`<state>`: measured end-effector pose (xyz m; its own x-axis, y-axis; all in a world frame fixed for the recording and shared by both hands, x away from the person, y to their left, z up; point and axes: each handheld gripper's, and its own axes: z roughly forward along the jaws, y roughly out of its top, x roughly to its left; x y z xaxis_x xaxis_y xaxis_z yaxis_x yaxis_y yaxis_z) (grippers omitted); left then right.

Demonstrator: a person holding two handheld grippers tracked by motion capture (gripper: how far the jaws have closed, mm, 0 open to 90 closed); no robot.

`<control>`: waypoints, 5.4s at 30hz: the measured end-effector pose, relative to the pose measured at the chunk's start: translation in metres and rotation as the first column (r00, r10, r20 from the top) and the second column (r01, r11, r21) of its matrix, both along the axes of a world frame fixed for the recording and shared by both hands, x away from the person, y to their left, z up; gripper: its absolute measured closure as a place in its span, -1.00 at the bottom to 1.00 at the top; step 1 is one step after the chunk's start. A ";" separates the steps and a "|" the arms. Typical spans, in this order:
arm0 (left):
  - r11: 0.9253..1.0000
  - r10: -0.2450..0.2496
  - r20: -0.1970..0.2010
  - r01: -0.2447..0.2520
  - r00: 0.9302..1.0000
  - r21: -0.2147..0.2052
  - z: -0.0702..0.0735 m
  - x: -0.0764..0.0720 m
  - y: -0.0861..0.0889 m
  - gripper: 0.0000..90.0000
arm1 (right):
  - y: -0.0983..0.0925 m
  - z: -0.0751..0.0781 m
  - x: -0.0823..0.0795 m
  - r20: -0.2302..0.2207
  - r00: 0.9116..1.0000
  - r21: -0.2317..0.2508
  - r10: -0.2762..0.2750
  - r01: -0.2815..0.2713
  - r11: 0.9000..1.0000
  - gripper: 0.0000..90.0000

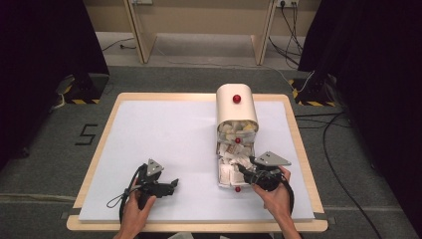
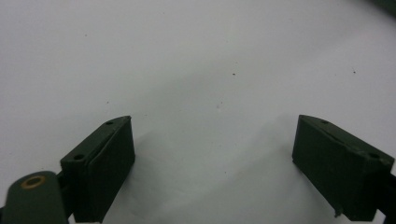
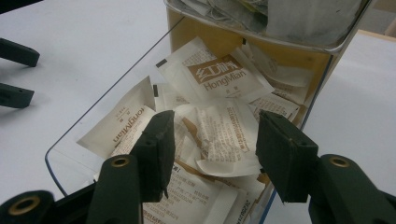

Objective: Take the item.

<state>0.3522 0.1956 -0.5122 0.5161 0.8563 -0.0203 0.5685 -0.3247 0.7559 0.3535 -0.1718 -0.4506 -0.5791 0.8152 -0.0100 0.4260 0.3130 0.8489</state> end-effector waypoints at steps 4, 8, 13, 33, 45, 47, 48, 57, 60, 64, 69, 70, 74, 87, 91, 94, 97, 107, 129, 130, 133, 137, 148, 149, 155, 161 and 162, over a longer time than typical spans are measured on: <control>1.000 0.000 0.000 0.000 1.000 0.000 0.000 0.000 0.000 -0.73 | 0.002 -0.003 0.000 -0.004 1.000 -0.012 0.006 -0.006 1.000 0.07; 1.000 0.000 0.000 0.000 1.000 0.000 0.000 0.000 0.000 -0.73 | 0.003 -0.005 0.003 -0.008 1.000 -0.021 0.006 -0.006 1.000 0.10; 1.000 0.000 0.000 0.000 1.000 -0.001 0.000 0.000 0.000 -0.73 | 0.003 -0.009 0.006 -0.013 1.000 -0.030 0.005 -0.005 1.000 0.14; 1.000 0.000 0.000 0.000 1.000 -0.001 0.000 0.000 0.000 -0.73 | 0.010 -0.010 0.007 0.032 0.998 -0.134 0.045 -0.040 0.990 0.73; 1.000 0.000 0.000 0.000 1.000 -0.001 0.000 0.000 0.000 -0.73 | 0.006 0.002 0.001 0.073 0.996 -0.093 0.056 -0.049 0.994 0.84; 1.000 0.000 0.000 0.000 1.000 -0.001 0.000 0.000 0.000 -0.73 | 0.005 0.004 0.000 0.077 0.996 -0.087 0.054 -0.047 0.995 0.85; 1.000 0.000 0.000 0.000 1.000 -0.001 0.000 0.000 0.000 -0.73 | 0.005 0.004 0.000 0.080 0.995 -0.083 0.053 -0.046 0.995 0.85; 1.000 0.000 0.000 0.000 1.000 0.000 0.000 0.000 0.000 -0.73 | 0.003 0.009 -0.001 0.096 0.994 -0.054 0.046 -0.041 0.998 0.87; 1.000 0.000 0.000 0.000 1.000 -0.001 0.000 0.000 0.000 -0.73 | 0.002 0.011 -0.002 0.099 0.994 -0.045 0.043 -0.039 0.998 0.88; 1.000 0.001 0.000 -0.001 1.000 -0.002 0.000 0.000 0.000 -0.73 | 0.001 0.012 -0.002 0.103 0.994 -0.042 0.043 -0.039 0.998 0.88; 1.000 0.000 0.000 0.000 1.000 -0.001 0.000 0.000 0.000 -0.73 | 0.000 0.012 -0.003 0.106 0.994 -0.039 0.037 -0.033 0.999 0.88; 1.000 0.000 0.000 0.000 1.000 -0.001 0.000 0.000 0.000 -0.73 | 0.000 0.013 -0.003 0.109 0.993 -0.038 0.036 -0.032 0.999 0.88; 1.000 0.000 0.000 0.000 1.000 -0.001 0.000 0.000 0.000 -0.73 | -0.002 0.014 -0.003 0.115 0.993 -0.035 0.034 -0.030 0.999 0.88; 1.000 0.000 -0.001 0.000 1.000 -0.001 0.000 0.000 0.000 -0.73 | -0.008 0.018 -0.003 0.126 0.992 -0.026 0.017 -0.014 1.000 0.88; 1.000 0.000 0.000 0.000 1.000 -0.002 0.000 0.000 0.000 -0.73 | -0.011 0.019 -0.004 0.130 0.991 -0.024 0.009 -0.006 1.000 0.88; 1.000 -0.001 -0.001 0.001 1.000 0.000 0.000 0.000 0.000 -0.73 | -0.013 0.020 -0.003 0.131 0.991 -0.022 0.005 -0.002 1.000 0.88; 1.000 0.000 0.000 0.000 1.000 -0.001 0.000 0.000 0.000 -0.73 | -0.015 0.020 -0.003 0.132 0.991 -0.022 -0.001 0.004 1.000 0.88; 1.000 -0.001 0.000 0.001 1.000 0.000 0.000 0.000 0.000 -0.73 | -0.024 0.023 -0.003 0.140 0.990 -0.013 -0.027 0.029 0.999 0.88; 1.000 0.025 -0.026 -0.025 0.999 -0.018 0.000 -0.002 -0.002 -0.73 | -0.057 0.021 0.002 0.133 0.984 0.000 -0.115 0.116 0.993 0.88; 1.000 0.000 0.000 0.000 1.000 -0.001 0.000 0.000 0.000 -0.73 | -0.059 0.021 0.003 0.132 0.984 0.000 -0.119 0.120 0.993 0.88; 1.000 0.000 0.000 0.000 1.000 -0.001 0.000 0.000 0.000 -0.73 | -0.063 0.020 0.004 0.129 0.983 0.000 -0.131 0.132 0.991 0.88; 1.000 0.000 0.000 0.000 1.000 0.000 0.000 0.000 0.000 -0.73 | -0.067 0.019 0.004 0.125 0.982 0.002 -0.142 0.143 0.990 0.88; 1.000 0.000 0.000 0.000 1.000 -0.001 0.000 0.000 0.000 -0.73 | -0.076 0.014 0.007 0.116 0.978 0.001 -0.172 0.173 0.985 0.88; 1.000 0.000 0.000 0.000 1.000 -0.001 0.000 0.000 0.000 -0.73 | -0.078 0.013 0.008 0.114 0.978 -0.001 -0.177 0.178 0.984 0.88; 1.000 0.000 0.000 0.000 1.000 0.000 0.000 0.000 0.000 -0.73 | -0.085 0.010 0.010 0.107 0.974 0.003 -0.199 0.199 0.980 0.88; 1.000 0.000 0.000 0.000 1.000 -0.001 0.000 0.000 0.000 -0.73 | -0.091 0.006 0.012 0.098 0.971 -0.002 -0.217 0.218 0.976 0.88; 1.000 0.000 0.000 0.000 1.000 -0.001 0.000 0.000 0.000 -0.73 | -0.092 0.005 0.012 0.096 0.971 -0.002 -0.221 0.222 0.975 0.88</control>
